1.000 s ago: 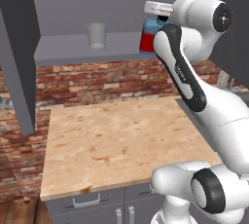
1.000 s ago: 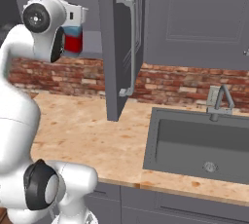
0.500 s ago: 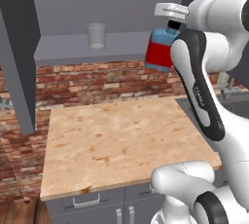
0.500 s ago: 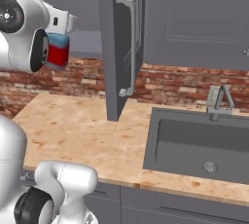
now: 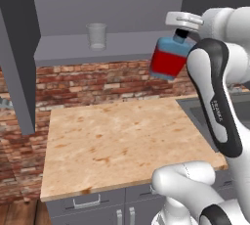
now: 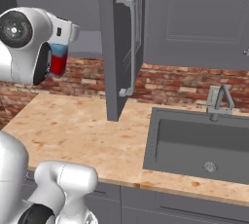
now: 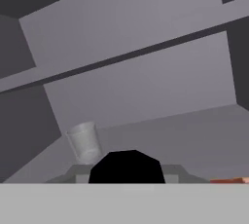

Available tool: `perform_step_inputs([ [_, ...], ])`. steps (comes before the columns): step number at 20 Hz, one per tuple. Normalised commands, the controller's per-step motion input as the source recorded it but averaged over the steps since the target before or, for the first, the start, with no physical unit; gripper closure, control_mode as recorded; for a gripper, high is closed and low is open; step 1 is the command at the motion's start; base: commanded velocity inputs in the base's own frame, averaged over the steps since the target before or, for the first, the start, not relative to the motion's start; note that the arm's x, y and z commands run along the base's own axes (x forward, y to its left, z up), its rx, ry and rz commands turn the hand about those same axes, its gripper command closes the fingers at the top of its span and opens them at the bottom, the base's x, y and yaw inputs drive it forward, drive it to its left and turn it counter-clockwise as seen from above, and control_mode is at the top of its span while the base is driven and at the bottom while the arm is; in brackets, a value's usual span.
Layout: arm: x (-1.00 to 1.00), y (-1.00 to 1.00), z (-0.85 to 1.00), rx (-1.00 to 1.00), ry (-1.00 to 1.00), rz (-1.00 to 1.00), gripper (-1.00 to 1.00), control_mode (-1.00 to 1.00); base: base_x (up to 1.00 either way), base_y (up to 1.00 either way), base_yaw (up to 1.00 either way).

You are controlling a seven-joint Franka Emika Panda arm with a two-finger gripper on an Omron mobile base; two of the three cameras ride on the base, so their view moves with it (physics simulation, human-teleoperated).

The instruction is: There is a bowl on the dining counter. Grab a lemon wedge from the fridge and place it in the bowl. Then get the liquor bottle and glass cup from the cabinet and place them next to the bowl.

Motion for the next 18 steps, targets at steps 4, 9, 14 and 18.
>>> perform_step_inputs([
  [4, -0.51, 0.01, 0.0, 0.0, -0.01, 0.0, 1.0, -1.0, 0.0, 0.0, 0.0],
  [9, -0.34, 0.0, -0.04, 0.0, 0.0, 0.0, 1.0, -1.0, 0.0, 0.0, 0.0],
  [14, -0.32, 0.0, 0.0, 0.0, 0.0, 0.0, 1.0, -1.0, 0.0, 0.0, 0.0],
  [18, -0.12, 0.01, 0.0, 0.0, 0.0, 0.0, 1.0, 1.0, -0.39, 0.2, 0.0],
])
